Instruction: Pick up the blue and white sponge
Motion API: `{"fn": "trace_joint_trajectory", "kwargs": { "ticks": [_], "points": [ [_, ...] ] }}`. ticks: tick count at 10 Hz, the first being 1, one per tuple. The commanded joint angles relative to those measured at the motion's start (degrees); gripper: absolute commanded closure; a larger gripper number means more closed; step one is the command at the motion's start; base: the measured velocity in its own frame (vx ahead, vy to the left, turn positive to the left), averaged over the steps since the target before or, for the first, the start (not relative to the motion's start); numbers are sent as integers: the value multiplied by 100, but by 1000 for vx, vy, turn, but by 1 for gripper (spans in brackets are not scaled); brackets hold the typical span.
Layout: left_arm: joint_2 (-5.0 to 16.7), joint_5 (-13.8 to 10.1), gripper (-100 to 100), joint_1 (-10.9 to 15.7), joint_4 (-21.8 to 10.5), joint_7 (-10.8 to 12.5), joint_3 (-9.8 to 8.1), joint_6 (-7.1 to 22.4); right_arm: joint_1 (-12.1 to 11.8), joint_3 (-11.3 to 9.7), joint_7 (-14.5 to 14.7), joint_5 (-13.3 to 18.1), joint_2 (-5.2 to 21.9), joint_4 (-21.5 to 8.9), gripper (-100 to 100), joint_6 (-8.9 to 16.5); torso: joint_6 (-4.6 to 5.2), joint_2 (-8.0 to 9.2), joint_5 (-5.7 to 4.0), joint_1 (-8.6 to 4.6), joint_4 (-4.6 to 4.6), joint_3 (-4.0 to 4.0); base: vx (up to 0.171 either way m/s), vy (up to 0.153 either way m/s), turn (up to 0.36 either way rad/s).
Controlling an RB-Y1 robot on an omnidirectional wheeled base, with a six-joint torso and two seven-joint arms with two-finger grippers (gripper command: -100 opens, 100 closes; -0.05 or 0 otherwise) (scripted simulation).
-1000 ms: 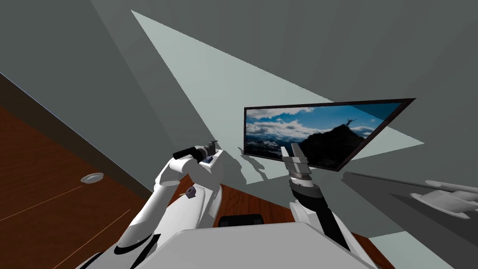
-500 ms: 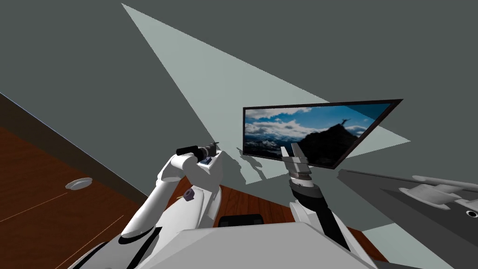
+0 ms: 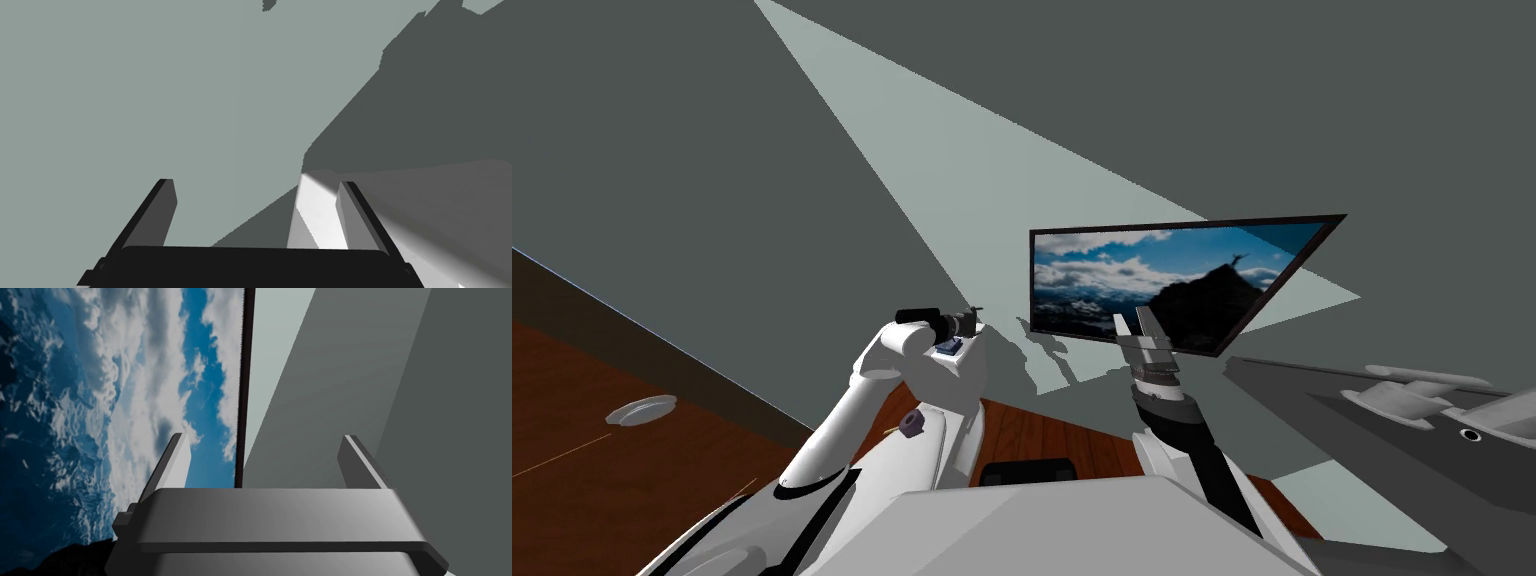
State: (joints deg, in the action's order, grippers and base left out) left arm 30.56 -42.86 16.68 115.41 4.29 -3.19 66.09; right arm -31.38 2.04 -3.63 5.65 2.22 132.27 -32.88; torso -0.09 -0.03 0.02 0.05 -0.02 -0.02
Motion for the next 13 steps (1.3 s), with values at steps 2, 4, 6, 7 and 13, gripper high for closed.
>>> {"fn": "trace_joint_trajectory", "kwargs": {
  "ticks": [2, 4, 6, 7, 13],
  "points": [
    [130, -161, -100, 197, -143, 150, 78, 456, 0, 0, 0, 0, 0, 0, 0, 0, 2, -3, 0, 1, 0, -1, 14, 22, -64],
    [251, -302, -100, 349, -249, 286, 140, 745, 0, 0, 0, 0, 0, 0, 0, 0, 0, 0, 0, -2, 0, 0, 9, 14, -26],
    [370, -432, -100, 492, -355, 427, 206, 1068, 0, 0, 0, 0, 0, 0, 0, 0, 0, -1, 0, -1, -1, -1, 13, 21, -64],
    [370, -432, -100, 492, -355, 427, 206, 1229, 0, 0, 0, 0, 0, 0, 0, 0, 1, -3, 0, 0, -1, -2, 11, 23, -36],
    [709, -758, -100, 864, -668, 859, 412, 2161, 0, 0, 0, 0, 0, 0, 0, 0, 0, -2, 1, 1, -1, -1, 11, 23, -35]
  ]
}}
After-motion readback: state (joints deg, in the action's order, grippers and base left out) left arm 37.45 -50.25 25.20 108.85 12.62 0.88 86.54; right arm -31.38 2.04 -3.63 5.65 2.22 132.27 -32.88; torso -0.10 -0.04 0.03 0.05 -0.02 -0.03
